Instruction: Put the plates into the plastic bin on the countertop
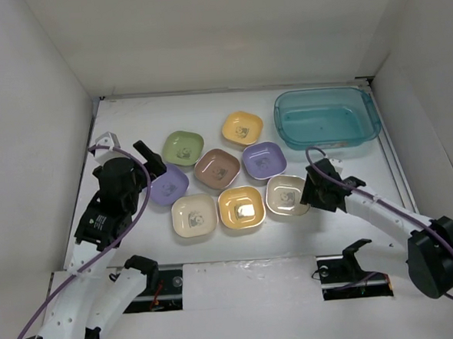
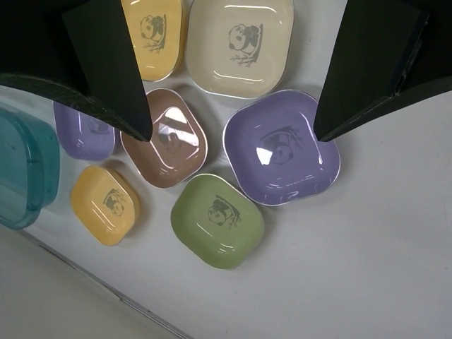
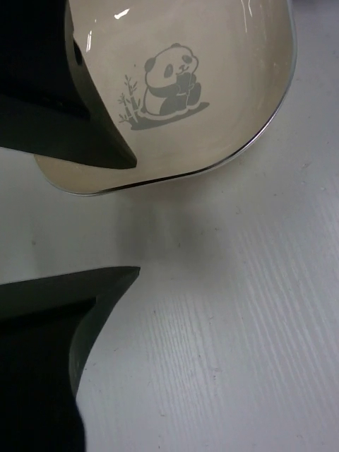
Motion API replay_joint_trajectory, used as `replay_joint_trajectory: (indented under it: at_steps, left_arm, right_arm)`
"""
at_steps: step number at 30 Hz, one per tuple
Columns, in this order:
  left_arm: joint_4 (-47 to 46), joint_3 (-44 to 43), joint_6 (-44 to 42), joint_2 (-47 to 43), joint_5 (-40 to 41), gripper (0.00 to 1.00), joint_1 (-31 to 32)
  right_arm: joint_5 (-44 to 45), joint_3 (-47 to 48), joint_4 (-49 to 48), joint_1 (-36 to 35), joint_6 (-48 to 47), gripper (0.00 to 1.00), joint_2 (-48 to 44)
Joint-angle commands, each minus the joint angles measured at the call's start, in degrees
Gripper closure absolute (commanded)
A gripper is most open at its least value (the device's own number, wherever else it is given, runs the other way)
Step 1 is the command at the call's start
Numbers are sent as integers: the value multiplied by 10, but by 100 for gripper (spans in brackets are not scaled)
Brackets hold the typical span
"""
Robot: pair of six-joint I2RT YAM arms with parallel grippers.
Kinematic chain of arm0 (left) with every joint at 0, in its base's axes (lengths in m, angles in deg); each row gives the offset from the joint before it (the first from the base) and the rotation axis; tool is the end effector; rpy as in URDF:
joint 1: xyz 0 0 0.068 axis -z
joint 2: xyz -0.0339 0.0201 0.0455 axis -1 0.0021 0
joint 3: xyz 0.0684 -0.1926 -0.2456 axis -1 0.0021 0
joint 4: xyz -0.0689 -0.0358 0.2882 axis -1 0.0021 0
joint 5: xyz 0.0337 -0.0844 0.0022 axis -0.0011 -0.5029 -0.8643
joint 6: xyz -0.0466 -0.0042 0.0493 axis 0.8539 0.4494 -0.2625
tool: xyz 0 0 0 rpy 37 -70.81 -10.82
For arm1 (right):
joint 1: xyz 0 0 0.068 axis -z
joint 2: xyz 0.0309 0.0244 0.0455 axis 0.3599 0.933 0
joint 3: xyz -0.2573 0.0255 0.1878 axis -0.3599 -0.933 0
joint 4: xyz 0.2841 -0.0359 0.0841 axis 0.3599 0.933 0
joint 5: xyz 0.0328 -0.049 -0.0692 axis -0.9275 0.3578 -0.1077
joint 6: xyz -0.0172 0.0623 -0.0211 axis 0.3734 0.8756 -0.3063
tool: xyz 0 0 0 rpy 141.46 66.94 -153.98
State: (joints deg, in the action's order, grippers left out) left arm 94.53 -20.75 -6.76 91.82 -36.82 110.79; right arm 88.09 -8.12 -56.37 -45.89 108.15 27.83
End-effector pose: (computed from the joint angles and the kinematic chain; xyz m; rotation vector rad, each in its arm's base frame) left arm 0.1583 -0.0387 0.4073 -0.4295 1.7854 -0.2940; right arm 0.2046 0.0778 0.1877 0.4192 2.5709 0.0171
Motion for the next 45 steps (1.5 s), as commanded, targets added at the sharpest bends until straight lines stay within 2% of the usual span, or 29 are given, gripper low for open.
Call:
replay_joint_trajectory:
  at_steps: [1,3,6,8,10,14,22,26,29,31,32,33,34,35,36,37,40,45]
  left_arm:
    - [-16,1,-9,-6,-5,0,0]
    - [-16,1,-9,-6,-5,0,0]
    - [-16,1,-9,-6,-5,0,0]
    - [-16,1,-9,-6,-5,0,0]
    - [-16,1,-9,-6,-5,0,0]
    - [-16,1,-9,-6,-5,0,0]
    - [-16,1,-9,-1,-5,0,0]
    - [-16,1,-9,4,-5,0,0]
    - [-16,1,-9,4,-5,0,0]
    - [-16,1,-9,10,-5,0,0]
    - [-16,1,-9,10,-5,0,0]
    - [-16,1,-9,10,-5,0,0]
    - [-16,1,-9,10,-5,0,0]
    - [-16,1,-9,4,-5,0,0]
    - [-16,1,-9,4,-11,0,0]
    - [-21,8,-9,4,-11,0,0]
    - [-28,13,-14,-9,-25,0,0]
    - [-28,13,-19,5,-30,0,0]
  right_arm:
    - [1,-13,-64,3,25,38,3]
    - [8,-13,-64,3,25,49,8]
    - [15,-13,-64,3,32,58,8]
    - [15,-13,-64,3,37,81,8]
    - [15,-13,-50,3,44,100,8]
    - [34,6,-5,-4,72,100,3]
    - [112,111,150,-67,132,100,-117]
    - [112,170,128,-78,100,100,-180]
    - [156,222,77,-62,50,100,-181]
    - [174,268,54,-33,0,100,-106]
    - [161,319,46,15,-19,100,-70]
    - [147,343,46,44,-32,100,11]
    - [130,364,21,70,-66,100,53]
    - [95,389,21,97,-74,100,93]
    - [88,436,21,143,-74,100,130]
    - [78,453,6,160,-91,100,189]
    - [35,511,-12,211,-102,100,272]
    - [7,575,0,261,-127,100,354]
